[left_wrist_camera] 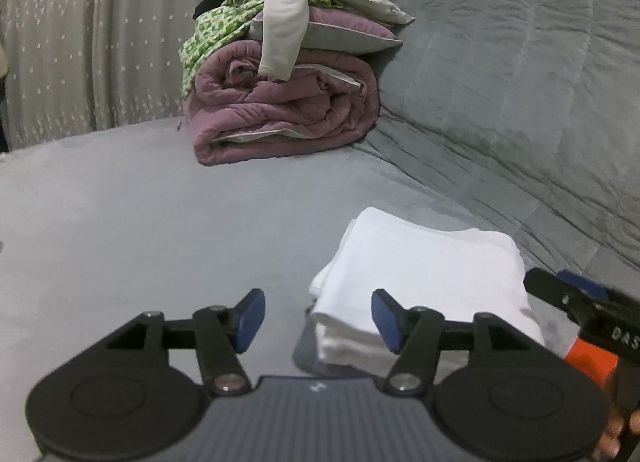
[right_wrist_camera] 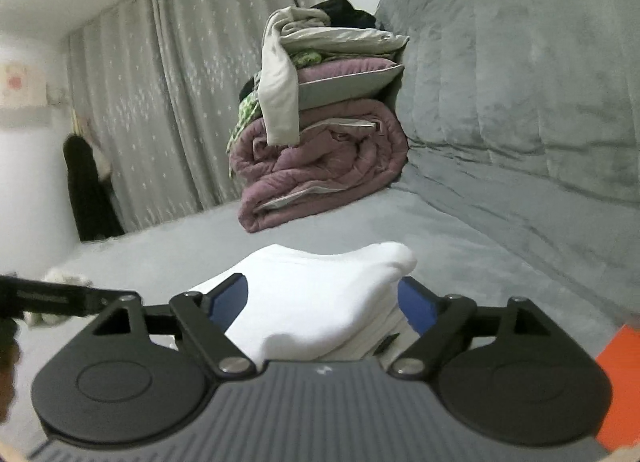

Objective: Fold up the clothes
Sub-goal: 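Carry the folded trousers with both grippers onto the grey folded stack, then open both grippers and release the trousers on the stack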

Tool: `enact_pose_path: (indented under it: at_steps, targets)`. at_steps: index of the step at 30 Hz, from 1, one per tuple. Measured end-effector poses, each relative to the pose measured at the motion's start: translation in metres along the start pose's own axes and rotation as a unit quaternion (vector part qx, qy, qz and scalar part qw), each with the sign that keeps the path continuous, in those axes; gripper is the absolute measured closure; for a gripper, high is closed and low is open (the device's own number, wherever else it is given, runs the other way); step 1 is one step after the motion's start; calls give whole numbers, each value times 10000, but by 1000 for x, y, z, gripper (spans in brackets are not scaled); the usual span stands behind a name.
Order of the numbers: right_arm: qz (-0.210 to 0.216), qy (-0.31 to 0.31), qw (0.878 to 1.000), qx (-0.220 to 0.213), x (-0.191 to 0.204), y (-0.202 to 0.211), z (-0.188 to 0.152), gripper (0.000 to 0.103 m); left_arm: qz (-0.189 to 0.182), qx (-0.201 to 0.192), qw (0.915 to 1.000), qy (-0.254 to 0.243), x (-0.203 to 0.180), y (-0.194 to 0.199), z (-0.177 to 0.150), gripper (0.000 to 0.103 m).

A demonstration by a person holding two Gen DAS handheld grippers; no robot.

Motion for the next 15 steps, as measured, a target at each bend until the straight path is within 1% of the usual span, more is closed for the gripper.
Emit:
enact_pose_path:
  at_steps: [1, 3, 5, 7, 11, 13, 15]
  targets:
    - [0, 72, 10000, 27, 3, 4, 4, 17, 22, 13, 10000, 46, 1, 6, 2, 38]
    - [31, 206, 9998, 53, 10, 15, 11, 10, 40, 38, 9998, 173, 2, 18, 5, 36]
    - [-16, 292, 9995, 85, 17, 24, 18, 7, 31, 50, 9996, 286, 2, 29, 6, 36]
    - [-34, 321, 9994, 92, 27, 34, 23, 7, 21, 49, 9994, 348, 0, 41, 7, 33]
    - [-70, 378, 9992, 107, 47, 54, 34, 2, 27, 37, 9994, 351, -3, 67, 7, 19]
    - [-83, 416, 9990, 163, 58, 62, 37, 0, 52, 74, 9992, 389, -3, 78, 6, 16]
    - [-148, 495, 9984, 242, 70, 68, 38, 0, 99, 104, 9989, 449, -1, 88, 4, 11]
Point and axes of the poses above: each gripper's, at about its wrist camera, not at the fingertips, and y roughly against the way its jaws point, x to its left, z to its top, the point moved 2 cm from there along -y, roughly the way its jaws point, and after that the axes turned 8 degrees about -z, right-handed, at the moved point
